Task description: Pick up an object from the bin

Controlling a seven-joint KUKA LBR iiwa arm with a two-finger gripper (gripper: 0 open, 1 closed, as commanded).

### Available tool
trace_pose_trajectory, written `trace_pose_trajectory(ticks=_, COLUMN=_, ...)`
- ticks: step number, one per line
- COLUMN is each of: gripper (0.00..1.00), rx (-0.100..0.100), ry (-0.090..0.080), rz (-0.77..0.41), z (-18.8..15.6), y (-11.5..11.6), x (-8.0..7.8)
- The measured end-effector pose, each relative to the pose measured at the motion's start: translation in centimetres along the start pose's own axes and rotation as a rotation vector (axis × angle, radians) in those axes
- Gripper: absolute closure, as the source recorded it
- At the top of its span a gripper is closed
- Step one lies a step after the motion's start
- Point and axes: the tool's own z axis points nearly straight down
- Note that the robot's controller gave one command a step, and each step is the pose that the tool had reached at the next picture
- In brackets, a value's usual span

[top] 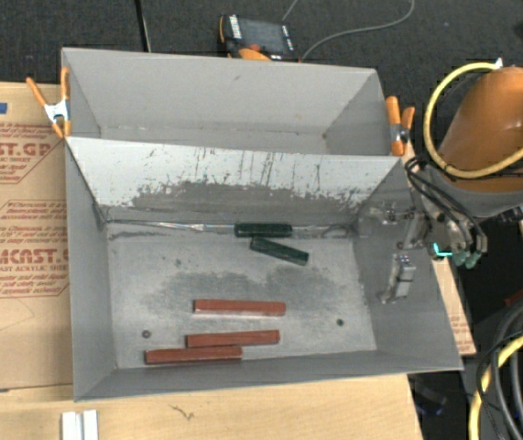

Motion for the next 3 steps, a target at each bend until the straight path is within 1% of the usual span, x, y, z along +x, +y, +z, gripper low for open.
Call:
trace_pose_trajectory(ticks=1, gripper=0.0, rx=-0.002, ry=-0.004, rz=0.025, z=7.3, y=2.9, x=-5.1)
trace_pose_trajectory(ticks=2, gripper=0.0, rx=-0.002, ry=-0.003, rz=-0.012, z=16.8, y=9.3, x=-7.8)
trace_pose_trajectory(ticks=3, gripper=1.0, rx=0.001, ry=-0.007, rz=-0.007, z=16.3, y=8.9, x=-7.9)
